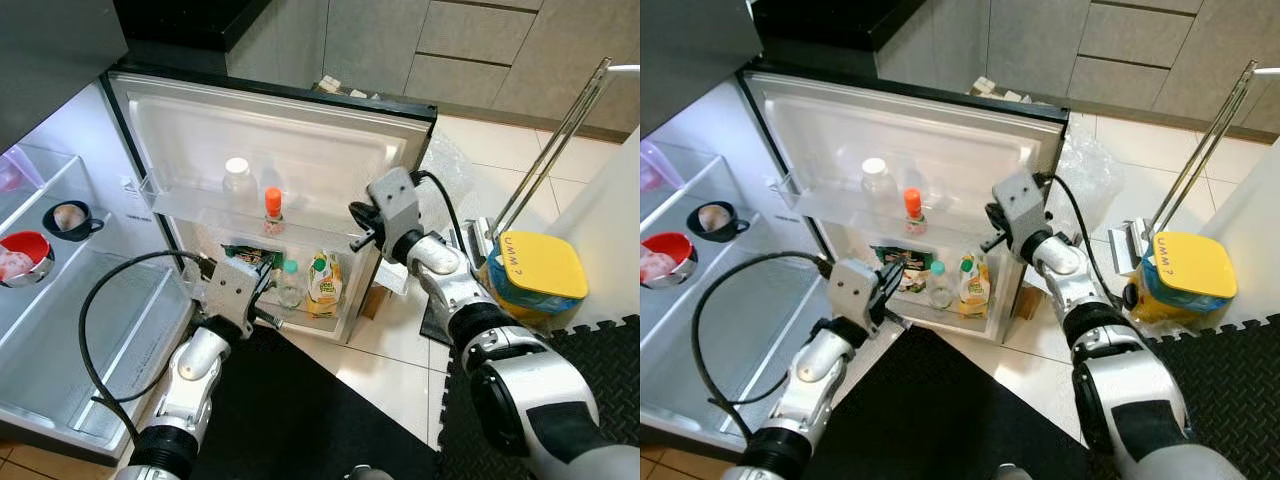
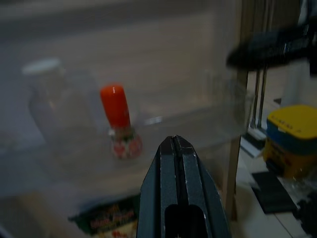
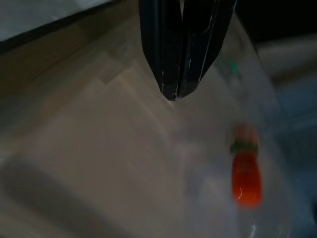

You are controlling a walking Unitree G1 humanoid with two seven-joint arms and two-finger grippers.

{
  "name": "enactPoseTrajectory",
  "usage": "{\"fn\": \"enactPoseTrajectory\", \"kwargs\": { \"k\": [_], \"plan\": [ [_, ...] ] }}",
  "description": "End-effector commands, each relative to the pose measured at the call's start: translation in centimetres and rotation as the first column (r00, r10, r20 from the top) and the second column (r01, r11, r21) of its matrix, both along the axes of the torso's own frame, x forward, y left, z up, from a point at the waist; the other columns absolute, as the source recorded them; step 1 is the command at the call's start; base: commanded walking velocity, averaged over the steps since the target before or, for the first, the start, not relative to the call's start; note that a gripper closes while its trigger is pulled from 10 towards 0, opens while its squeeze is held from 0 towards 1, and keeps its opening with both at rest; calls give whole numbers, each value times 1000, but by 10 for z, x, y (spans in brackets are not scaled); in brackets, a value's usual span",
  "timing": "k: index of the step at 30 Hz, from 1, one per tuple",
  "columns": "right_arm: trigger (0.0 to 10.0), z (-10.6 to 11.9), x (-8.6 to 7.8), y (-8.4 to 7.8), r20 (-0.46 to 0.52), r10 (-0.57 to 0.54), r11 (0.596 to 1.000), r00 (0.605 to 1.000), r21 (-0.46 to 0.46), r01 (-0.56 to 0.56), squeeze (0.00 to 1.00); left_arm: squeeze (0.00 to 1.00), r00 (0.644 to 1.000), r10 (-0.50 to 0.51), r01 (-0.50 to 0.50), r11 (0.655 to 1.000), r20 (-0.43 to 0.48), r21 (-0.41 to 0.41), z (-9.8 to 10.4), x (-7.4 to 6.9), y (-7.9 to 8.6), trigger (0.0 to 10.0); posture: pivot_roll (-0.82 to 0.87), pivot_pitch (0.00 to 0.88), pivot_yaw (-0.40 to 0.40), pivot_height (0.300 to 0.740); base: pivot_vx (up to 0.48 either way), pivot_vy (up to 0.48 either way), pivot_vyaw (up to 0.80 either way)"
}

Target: Restocking fridge

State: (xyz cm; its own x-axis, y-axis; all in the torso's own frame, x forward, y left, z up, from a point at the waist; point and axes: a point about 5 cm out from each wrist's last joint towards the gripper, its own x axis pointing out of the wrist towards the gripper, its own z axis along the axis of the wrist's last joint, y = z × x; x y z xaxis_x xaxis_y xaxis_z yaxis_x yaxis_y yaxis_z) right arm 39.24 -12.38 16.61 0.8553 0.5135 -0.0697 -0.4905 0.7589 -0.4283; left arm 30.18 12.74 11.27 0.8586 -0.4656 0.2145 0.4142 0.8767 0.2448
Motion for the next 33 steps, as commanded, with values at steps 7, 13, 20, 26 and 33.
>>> {"fn": "enactPoseTrajectory", "kwargs": {
  "k": [7,13,20,26,33],
  "plan": [
    [10000,-7,1,7,14,33,956,999,-294,-27,0,0,999,-34,33,998,10,54,8,0,0,10000,-41,184,-54,740,0,0,0],
    [10000,-3,7,6,63,-48,920,997,-385,69,0,0,999,-32,31,999,24,45,18,-6,3,10000,-10,203,-63,740,0,0,0],
    [10000,-1,9,7,60,-62,922,996,-379,80,0,0,999,-33,31,998,30,53,22,-8,3,10000,3,210,-71,740,0,0,0],
    [10000,-8,4,17,-7,12,933,1000,-361,-14,0,0,999,-30,29,998,27,62,23,-10,4,10000,14,211,-81,740,0,0,0],
    [10000,-43,-22,44,-239,298,882,924,-302,-363,0,0,1000,13,-14,998,22,69,24,-9,11,10000,4,207,-74,740,0,0,0]
  ]
}}
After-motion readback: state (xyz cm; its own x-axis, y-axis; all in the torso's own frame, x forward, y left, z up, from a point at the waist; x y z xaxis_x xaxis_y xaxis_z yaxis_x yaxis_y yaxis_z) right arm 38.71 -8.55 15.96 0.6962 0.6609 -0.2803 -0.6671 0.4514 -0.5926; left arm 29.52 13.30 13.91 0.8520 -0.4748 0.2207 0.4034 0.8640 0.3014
